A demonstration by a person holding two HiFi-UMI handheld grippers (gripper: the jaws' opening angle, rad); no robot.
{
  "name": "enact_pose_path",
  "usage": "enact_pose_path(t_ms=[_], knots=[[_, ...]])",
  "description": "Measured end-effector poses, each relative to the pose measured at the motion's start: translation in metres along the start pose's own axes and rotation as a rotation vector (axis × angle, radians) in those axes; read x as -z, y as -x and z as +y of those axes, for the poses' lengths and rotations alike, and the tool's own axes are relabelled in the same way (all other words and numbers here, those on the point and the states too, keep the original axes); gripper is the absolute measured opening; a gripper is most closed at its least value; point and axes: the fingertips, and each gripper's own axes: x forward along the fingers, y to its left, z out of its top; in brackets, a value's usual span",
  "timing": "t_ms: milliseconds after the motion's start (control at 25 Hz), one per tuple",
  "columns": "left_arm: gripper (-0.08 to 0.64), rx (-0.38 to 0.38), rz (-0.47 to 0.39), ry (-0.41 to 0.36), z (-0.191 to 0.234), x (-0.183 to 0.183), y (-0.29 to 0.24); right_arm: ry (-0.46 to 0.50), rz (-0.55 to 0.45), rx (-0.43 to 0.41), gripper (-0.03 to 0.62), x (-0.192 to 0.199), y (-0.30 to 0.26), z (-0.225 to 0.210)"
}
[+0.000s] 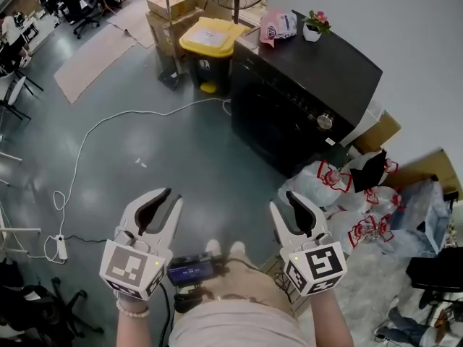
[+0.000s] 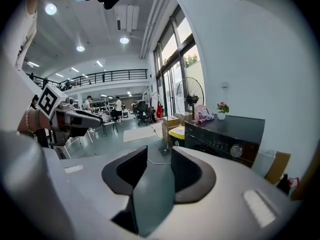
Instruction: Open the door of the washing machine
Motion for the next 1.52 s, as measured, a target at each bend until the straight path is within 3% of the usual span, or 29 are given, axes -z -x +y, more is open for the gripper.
enact_pose_path(t_ms=[560, 1080, 1520], knots=[[0.074, -0.054, -0.042, 0.000, -0.026, -0.009, -0.004, 0.033, -0.053, -0.027, 0.137, -0.003, 0.011, -0.024], [0.069, -0.063, -0.089, -0.018, -0.028, -0.017, -0.010, 0.045, -0.076, -0.003, 0.136, -0.007, 0.017, -0.034], [0.071, 0.007, -0.100, -0.028, -0.010, -0.027, -0.053, 0.034, -0.060, 0.063, 0.136, -0.012, -0.004, -0.054]])
